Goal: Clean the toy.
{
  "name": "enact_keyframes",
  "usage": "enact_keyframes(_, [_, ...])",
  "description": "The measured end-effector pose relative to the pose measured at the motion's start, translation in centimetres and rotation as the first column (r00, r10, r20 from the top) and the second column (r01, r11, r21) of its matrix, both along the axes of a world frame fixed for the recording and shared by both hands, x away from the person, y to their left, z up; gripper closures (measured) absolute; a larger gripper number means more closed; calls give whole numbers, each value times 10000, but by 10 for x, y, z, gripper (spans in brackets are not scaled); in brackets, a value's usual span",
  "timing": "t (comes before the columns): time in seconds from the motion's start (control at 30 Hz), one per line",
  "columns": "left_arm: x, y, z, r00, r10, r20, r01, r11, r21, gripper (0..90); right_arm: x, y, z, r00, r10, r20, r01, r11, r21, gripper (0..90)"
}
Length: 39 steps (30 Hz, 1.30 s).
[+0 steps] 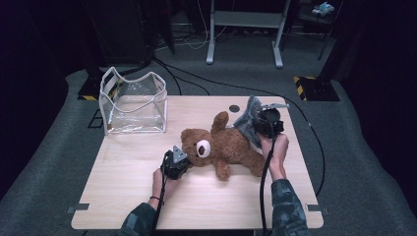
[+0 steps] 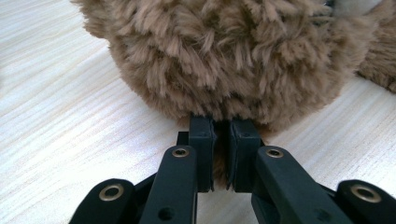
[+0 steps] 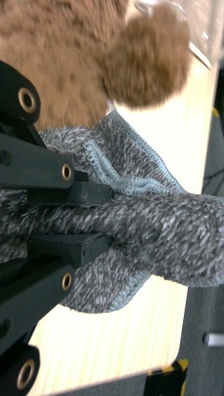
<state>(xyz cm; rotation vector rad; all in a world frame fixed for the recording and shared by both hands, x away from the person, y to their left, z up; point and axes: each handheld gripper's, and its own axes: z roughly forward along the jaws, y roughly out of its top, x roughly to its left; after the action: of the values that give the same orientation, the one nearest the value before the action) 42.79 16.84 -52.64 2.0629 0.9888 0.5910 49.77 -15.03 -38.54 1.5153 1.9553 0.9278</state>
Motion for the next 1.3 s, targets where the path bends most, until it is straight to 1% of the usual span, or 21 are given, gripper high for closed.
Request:
enact_keyframes(0.07, [0,0,0,10000,-7,-12,7,10000,10,825,4,11,-4,9995,237,-214,-236,9997,35,777])
enact_keyframes(0.1, [0,0,0,10000,-12,-15,12,10000,4,825,11,19,-16,9983,272,-516,-293,9988,-388,777])
enact_keyframes(0.2, [0,0,0,10000,-13,-2,13,10000,0,825,18,19,-28,9974,130,-710,-180,9974,-697,778])
enact_keyframes(0.27, [0,0,0,10000,-6,32,6,10000,2,824,22,13,-36,9959,-138,-892,87,9983,-573,778])
enact_keyframes(0.37, [0,0,0,10000,10,59,-9,10000,-13,825,27,4,-42,9907,-682,-1179,584,9947,-848,780])
enact_keyframes(0.43, [0,0,0,10000,-4,18,4,10000,-4,825,32,-8,-47,9822,-1202,-1441,1006,9856,-1358,780])
enact_keyframes(0.47, [0,0,0,10000,-8,28,8,10000,2,825,32,-8,-47,9822,-1202,-1441,1006,9856,-1358,780])
enact_keyframes(0.53, [0,0,0,10000,-3,13,3,10000,-5,824,34,-18,-51,9743,-1584,-1603,1312,9770,-1678,780])
enact_keyframes(0.6, [0,0,0,10000,-6,1,6,10000,4,825,34,-28,-54,9656,-1892,-1781,1614,9739,-1598,781])
enact_keyframes(0.67, [0,0,0,10000,-9,-3,9,10000,-3,825,32,-40,-55,9629,-2096,-1700,1822,9696,-1634,780])
enact_keyframes(0.83, [0,0,0,10000,2,1,-2,10000,14,825,27,-45,-43,9713,-2106,-1109,1958,9719,-1309,780])
enact_keyframes(0.87, [0,0,0,10000,-25,-23,25,10000,32,825,25,-45,-35,9775,-1988,-711,1925,9775,-862,779])
enact_keyframes(0.9, [0,0,0,10000,-25,-23,25,10000,32,825,24,-43,-32,9812,-1872,-475,1836,9804,-715,779])
enact_keyframes(0.93, [0,0,0,10000,16,3,-16,10000,8,825,24,-43,-32,9812,-1872,-475,1836,9804,-715,779])
enact_keyframes(1.03, [0,0,0,10000,-21,-13,21,10000,40,825,20,-35,-26,9900,-1384,-286,1380,9903,-139,779])
enact_keyframes(1.07, [0,0,0,10000,-20,-15,20,10000,25,825,20,-31,-27,9930,-1139,-300,1136,9935,-107,779])
enact_keyframes(1.13, [0,0,0,10000,-20,-17,20,10000,19,825,20,-21,-38,9935,-833,-779,800,9958,-447,780])
enact_keyframes(1.17, [0,0,0,10000,-22,-19,22,10000,18,824,21,-21,-43,9906,-772,-1126,713,9959,-554,780])
enact_keyframes(1.2, [0,0,0,10000,-22,-19,22,10000,18,824,21,-21,-43,9906,-772,-1126,713,9959,-554,780])
enact_keyframes(1.27, [0,0,0,10000,-5,3,5,10000,7,825,23,-24,-54,9813,-915,-1694,806,9943,-701,780])
enact_keyframes(1.3, [0,0,0,10000,-9,1,9,10000,1,825,24,-28,-57,9796,-946,-1773,817,9936,-786,780])
